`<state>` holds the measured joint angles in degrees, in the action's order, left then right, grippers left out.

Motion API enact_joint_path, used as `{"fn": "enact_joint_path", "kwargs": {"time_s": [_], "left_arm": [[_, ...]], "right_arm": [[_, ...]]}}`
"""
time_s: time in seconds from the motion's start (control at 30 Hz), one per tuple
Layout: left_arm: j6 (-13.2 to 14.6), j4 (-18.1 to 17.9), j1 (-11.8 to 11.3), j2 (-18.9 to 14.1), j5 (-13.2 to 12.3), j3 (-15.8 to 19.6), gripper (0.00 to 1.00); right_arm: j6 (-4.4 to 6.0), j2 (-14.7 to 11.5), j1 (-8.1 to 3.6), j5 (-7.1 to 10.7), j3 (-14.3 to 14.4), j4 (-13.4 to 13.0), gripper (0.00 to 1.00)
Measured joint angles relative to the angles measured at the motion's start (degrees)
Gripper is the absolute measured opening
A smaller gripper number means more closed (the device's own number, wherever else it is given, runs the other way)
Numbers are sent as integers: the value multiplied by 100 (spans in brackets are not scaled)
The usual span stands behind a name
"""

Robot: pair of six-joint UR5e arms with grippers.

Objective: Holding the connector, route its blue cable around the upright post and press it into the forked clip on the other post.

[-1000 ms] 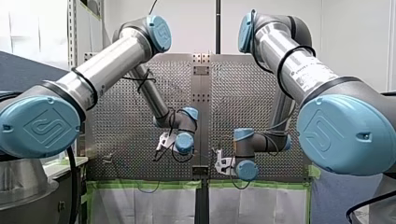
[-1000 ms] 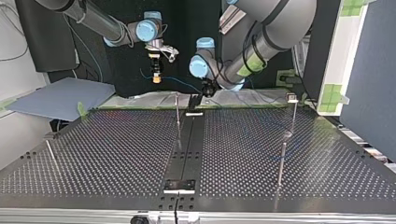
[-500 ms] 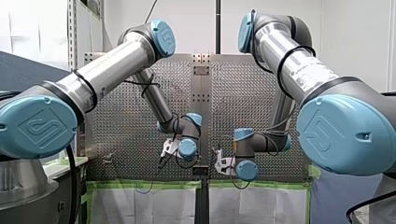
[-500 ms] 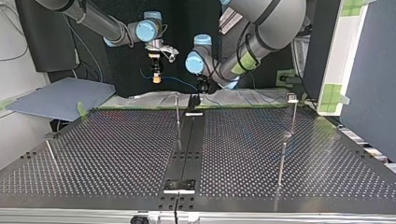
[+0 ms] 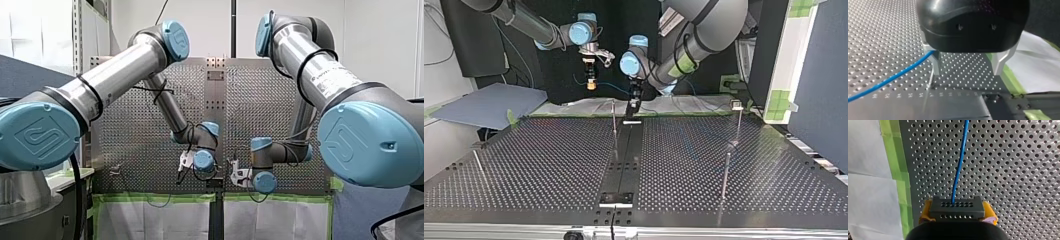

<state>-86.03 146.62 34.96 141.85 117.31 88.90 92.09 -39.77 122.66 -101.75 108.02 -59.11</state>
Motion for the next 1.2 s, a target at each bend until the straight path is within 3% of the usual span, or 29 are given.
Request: {"fn": "enact_joint_path", "kwargs": {"time_s": [0.4, 1.1, 1.13, 1.2], "left_arm": [[-194, -90, 118, 388, -46, -246, 100], [-1047, -207, 144, 399, -2, -325, 100], [-1067, -212, 149, 399, -6, -327, 93], [-1104, -238, 163, 400, -14, -328, 93]], "right_arm": [[-20, 3, -43, 100, -3, -24, 0], [-285, 7, -93, 102, -4, 38, 0], [-297, 7, -99, 102, -3, 39, 0], [-321, 7, -108, 102, -3, 42, 0]]}}
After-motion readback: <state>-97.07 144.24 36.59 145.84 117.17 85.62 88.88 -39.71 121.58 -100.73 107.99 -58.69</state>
